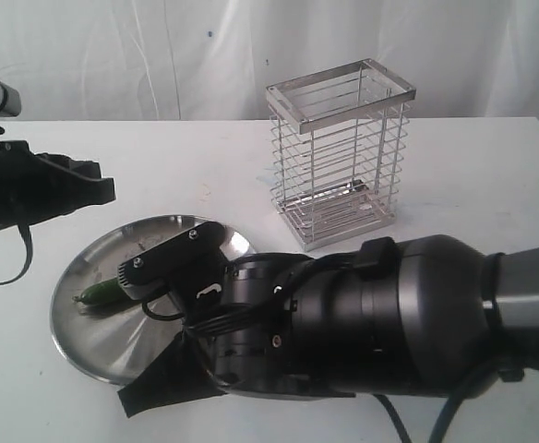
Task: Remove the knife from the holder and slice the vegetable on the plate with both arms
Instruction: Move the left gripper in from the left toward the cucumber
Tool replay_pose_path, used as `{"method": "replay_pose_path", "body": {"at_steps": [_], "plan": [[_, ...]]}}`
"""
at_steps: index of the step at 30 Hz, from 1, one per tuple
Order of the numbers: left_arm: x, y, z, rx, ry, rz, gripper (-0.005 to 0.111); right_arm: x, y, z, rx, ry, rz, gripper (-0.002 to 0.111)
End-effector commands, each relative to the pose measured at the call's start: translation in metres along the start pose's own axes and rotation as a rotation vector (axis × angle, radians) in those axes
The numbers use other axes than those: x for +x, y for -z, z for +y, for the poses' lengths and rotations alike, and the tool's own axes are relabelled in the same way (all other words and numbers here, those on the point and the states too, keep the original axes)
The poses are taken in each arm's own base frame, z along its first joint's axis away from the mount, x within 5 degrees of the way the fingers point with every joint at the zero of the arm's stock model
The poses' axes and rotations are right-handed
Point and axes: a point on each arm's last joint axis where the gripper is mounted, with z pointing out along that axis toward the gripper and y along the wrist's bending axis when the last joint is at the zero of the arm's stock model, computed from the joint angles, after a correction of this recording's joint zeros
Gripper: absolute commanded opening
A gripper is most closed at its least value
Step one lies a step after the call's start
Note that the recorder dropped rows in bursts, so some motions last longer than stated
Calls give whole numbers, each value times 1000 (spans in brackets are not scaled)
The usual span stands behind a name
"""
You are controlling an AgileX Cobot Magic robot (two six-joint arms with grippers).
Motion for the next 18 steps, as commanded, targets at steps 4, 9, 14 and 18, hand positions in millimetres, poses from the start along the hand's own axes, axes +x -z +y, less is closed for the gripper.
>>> {"method": "replay_pose_path", "body": {"at_steps": [4,9,14,18], "plan": [[6,-7,0,-1,-13,42,28,2,3,5,15,20,-19,0],[12,-12,1,-6,0,67,28,2,3,6,13,26,-20,0],[13,-15,1,-3,23,66,28,3,1,7,10,28,-17,0],[13,-15,1,-3,27,66,28,8,-8,10,12,34,7,0]]}}
